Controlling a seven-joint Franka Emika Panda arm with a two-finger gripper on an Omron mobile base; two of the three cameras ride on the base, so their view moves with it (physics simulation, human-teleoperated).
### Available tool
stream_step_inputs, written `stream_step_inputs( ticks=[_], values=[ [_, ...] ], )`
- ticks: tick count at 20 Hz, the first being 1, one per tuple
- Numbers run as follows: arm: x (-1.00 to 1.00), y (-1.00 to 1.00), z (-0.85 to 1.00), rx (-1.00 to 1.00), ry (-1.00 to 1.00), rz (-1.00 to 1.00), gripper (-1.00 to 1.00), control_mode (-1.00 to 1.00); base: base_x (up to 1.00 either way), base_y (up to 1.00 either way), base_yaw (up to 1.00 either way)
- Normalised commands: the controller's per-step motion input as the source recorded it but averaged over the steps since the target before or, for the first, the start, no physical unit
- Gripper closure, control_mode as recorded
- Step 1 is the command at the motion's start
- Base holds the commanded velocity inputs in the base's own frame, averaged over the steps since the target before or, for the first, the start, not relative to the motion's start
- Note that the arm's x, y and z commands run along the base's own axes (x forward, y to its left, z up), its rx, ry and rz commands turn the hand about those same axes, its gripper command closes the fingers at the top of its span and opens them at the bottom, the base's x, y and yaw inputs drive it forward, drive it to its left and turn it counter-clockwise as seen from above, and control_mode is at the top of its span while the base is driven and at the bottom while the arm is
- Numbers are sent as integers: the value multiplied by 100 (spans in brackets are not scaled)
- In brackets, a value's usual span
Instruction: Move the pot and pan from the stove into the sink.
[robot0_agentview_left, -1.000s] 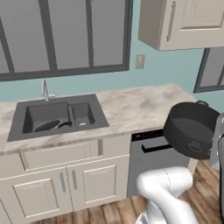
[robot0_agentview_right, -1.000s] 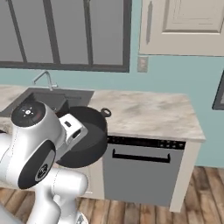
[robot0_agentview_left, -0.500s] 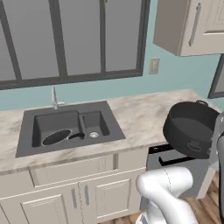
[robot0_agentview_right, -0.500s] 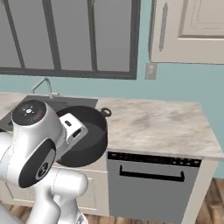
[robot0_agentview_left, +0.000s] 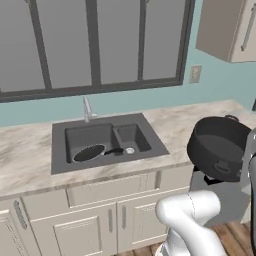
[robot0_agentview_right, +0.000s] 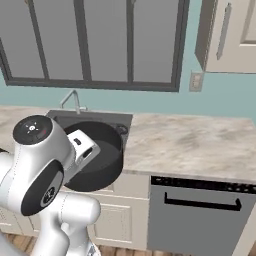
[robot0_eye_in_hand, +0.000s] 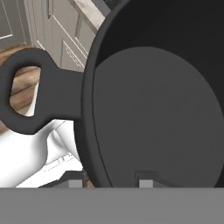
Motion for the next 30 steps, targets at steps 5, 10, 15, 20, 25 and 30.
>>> stream_step_inputs(
  ticks=[5,10,15,20,25,30],
  values=[
    [0,0,0,0,0,0,100,100,0,58,0],
    [0,0,0,0,0,0,100,100,-1,8,0],
    [0,0,0,0,0,0,100,100,14,27,2],
    [0,0,0,0,0,0,100,100,57,51,1],
    [0,0,0,0,0,0,100,100,60,49,1],
    [0,0,0,0,0,0,100,100,33,19,3]
  ],
)
